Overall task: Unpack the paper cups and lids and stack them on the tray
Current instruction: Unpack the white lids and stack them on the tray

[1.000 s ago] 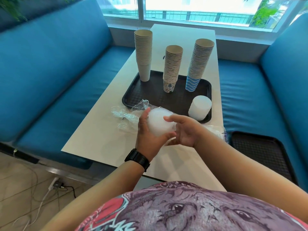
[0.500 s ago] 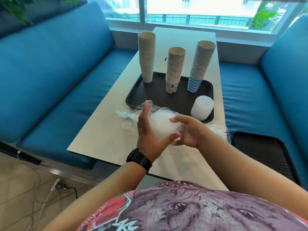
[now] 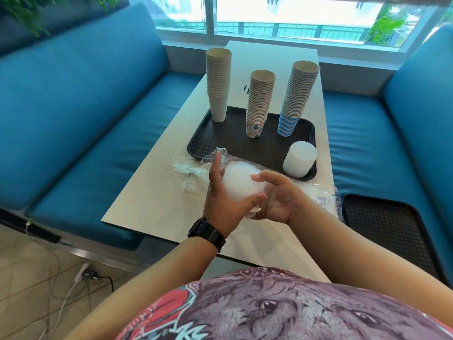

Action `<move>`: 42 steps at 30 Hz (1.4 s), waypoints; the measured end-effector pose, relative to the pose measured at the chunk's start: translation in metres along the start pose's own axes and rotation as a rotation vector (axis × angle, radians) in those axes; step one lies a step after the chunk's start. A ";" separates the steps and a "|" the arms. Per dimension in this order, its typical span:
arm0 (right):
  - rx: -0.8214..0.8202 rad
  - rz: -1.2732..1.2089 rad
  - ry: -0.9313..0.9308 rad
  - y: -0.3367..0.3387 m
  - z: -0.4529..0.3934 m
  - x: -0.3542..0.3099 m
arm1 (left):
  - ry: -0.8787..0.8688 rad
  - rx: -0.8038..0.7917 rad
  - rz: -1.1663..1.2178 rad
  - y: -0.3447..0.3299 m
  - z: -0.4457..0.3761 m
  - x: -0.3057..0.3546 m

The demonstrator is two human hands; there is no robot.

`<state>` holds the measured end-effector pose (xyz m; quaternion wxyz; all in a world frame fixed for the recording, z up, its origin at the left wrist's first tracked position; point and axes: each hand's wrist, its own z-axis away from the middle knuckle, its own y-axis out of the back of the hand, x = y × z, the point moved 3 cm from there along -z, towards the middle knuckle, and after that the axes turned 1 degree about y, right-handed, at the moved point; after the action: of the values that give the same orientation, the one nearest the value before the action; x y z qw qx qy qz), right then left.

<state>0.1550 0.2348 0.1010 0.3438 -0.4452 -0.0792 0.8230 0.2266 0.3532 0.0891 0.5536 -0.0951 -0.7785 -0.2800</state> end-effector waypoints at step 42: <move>0.291 0.647 0.487 0.006 0.012 -0.075 | 0.131 -0.054 0.065 -0.015 -0.017 -0.017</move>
<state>0.1704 0.1850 0.1561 0.1359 -0.5751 0.2648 0.7620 0.2396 0.3346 0.0722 0.6096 -0.1168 -0.7292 -0.2882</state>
